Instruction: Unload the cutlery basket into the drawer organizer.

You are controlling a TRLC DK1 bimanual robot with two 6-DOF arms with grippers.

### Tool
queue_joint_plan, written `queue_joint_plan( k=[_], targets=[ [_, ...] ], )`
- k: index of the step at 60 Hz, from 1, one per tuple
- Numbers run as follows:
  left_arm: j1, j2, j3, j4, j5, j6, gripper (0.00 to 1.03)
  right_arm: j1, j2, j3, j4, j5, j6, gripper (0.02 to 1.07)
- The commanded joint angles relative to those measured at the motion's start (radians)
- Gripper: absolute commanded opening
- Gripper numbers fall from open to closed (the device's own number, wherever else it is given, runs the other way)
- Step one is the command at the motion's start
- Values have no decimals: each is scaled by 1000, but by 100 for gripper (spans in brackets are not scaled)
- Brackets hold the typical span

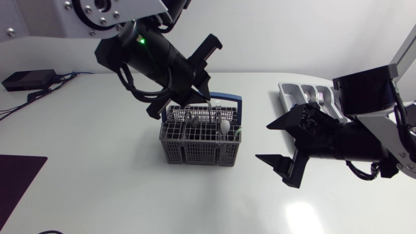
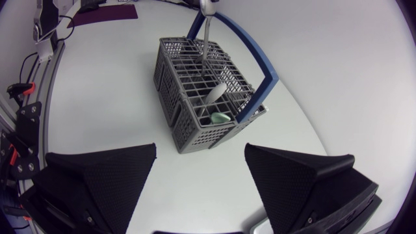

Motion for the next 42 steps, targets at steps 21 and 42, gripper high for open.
queue_joint_plan(
  k=[21, 42],
  targets=[
    [8, -38, -34, 19, 127, -33, 5, 109, 81, 128, 29, 5, 178, 97],
    [22, -8, -34, 38, 251, -76, 5, 218, 154, 131, 199, 111, 298, 88]
  ],
)
